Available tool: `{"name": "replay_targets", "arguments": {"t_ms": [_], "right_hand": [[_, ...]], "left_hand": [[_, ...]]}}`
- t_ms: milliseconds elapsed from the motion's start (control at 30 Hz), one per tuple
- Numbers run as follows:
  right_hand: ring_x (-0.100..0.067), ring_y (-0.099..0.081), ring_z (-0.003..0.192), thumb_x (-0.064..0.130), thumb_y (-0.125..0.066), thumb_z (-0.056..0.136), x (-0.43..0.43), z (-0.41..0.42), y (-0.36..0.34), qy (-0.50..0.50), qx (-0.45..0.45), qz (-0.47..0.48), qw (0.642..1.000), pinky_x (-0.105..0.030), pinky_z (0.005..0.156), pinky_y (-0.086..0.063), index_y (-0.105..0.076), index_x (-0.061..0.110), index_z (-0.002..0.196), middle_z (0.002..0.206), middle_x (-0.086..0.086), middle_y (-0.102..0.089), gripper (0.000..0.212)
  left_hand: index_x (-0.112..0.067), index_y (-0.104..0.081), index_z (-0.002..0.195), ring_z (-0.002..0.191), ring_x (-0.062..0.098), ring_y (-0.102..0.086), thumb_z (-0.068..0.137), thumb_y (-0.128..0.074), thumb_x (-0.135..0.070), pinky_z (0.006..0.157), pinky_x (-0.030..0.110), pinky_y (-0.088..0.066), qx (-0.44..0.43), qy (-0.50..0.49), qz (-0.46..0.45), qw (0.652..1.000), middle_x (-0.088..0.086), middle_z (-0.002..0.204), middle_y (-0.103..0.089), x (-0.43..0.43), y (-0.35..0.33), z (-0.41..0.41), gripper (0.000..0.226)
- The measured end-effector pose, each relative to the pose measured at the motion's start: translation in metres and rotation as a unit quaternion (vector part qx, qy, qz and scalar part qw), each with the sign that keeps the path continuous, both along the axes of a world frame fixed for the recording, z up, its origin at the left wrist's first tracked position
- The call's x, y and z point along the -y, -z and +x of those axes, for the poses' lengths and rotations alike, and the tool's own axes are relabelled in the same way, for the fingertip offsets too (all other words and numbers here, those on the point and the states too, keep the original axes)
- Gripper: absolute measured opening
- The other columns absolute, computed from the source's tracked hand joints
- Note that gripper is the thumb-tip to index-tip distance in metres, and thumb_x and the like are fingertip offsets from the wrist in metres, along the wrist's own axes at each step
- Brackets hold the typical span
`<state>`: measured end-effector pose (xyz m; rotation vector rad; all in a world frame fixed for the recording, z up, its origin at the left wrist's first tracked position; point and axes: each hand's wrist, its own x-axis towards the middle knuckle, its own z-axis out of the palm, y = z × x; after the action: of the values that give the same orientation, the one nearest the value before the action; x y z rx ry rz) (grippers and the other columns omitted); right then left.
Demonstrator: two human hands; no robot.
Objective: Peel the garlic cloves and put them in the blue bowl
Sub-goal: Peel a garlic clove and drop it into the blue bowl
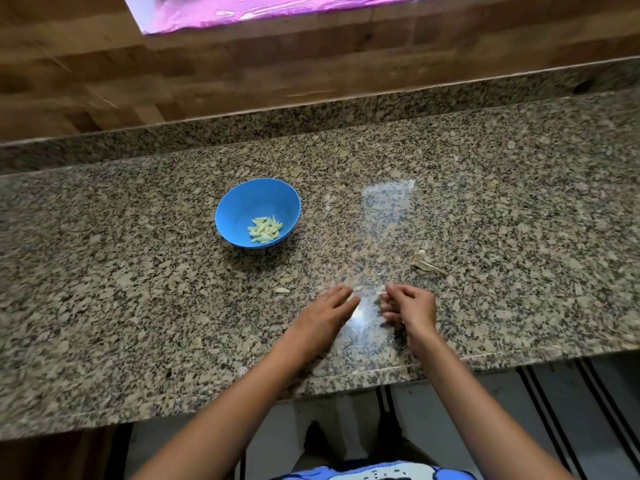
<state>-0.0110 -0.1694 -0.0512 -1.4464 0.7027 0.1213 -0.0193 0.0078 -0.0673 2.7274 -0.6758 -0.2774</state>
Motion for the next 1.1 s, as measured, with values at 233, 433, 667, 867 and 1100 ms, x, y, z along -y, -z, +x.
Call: {"name": "replay_targets", "arguments": {"t_ms": [233, 433, 667, 867, 1100], "right_hand": [[-0.019, -0.059, 0.052, 0.013, -0.061, 0.088, -0.041, 0.0, 0.002, -0.037, 0.001, 0.011, 0.999, -0.03, 0.049, -0.052, -0.067, 0.004, 0.084, 0.07, -0.013, -0.067, 0.012], [-0.016, -0.057, 0.051, 0.011, -0.061, 0.088, -0.056, -0.006, -0.002, -0.013, 0.025, -0.032, 0.999, -0.024, 0.043, -0.049, -0.068, 0.005, 0.085, 0.066, -0.008, -0.065, 0.009], [-0.017, -0.057, 0.054, 0.009, -0.059, 0.089, -0.003, -0.013, -0.004, 0.05, 0.018, -0.027, 0.998, -0.017, 0.044, -0.05, -0.066, 0.004, 0.094, 0.07, -0.01, -0.064, 0.01], [-0.01, -0.058, 0.049, 0.007, -0.06, 0.089, 0.027, -0.017, -0.007, 0.05, 0.009, 0.019, 0.999, -0.016, 0.047, -0.052, -0.066, 0.006, 0.085, 0.068, -0.009, -0.063, 0.007], [-0.017, -0.062, 0.058, 0.011, -0.061, 0.088, 0.014, -0.011, -0.006, -0.013, 0.008, 0.018, 1.0, -0.022, 0.053, -0.055, -0.068, 0.004, 0.089, 0.072, -0.01, -0.067, 0.01]], "left_hand": [[-0.002, -0.069, 0.108, 0.099, 0.027, -0.067, 0.059, -0.08, 0.01, 0.086, 0.032, -0.054, 0.121, 0.061, -0.019, 0.991, 0.016, 0.11, -0.068, -0.051, -0.003, -0.044, 0.052], [-0.007, -0.067, 0.092, 0.079, 0.019, -0.065, 0.084, -0.063, 0.0, 0.066, 0.026, -0.056, 0.022, -0.152, -0.072, 0.986, 0.005, 0.09, -0.065, -0.045, -0.012, -0.054, 0.011], [-0.011, -0.069, 0.105, 0.093, 0.013, -0.064, 0.086, -0.063, -0.007, 0.087, 0.028, -0.054, -0.115, -0.261, -0.266, 0.921, 0.007, 0.11, -0.067, 0.015, -0.04, 0.004, 0.021], [-0.008, -0.062, 0.109, 0.098, 0.018, -0.051, 0.096, -0.046, -0.02, 0.09, 0.031, -0.046, -0.021, -0.054, 0.005, 0.998, 0.008, 0.116, -0.057, 0.038, -0.021, 0.027, 0.024], [-0.002, -0.064, 0.093, 0.074, 0.014, -0.058, 0.09, -0.054, 0.001, 0.068, 0.021, -0.053, 0.011, -0.206, -0.069, 0.976, 0.008, 0.088, -0.065, 0.04, -0.024, 0.004, 0.011]]}}
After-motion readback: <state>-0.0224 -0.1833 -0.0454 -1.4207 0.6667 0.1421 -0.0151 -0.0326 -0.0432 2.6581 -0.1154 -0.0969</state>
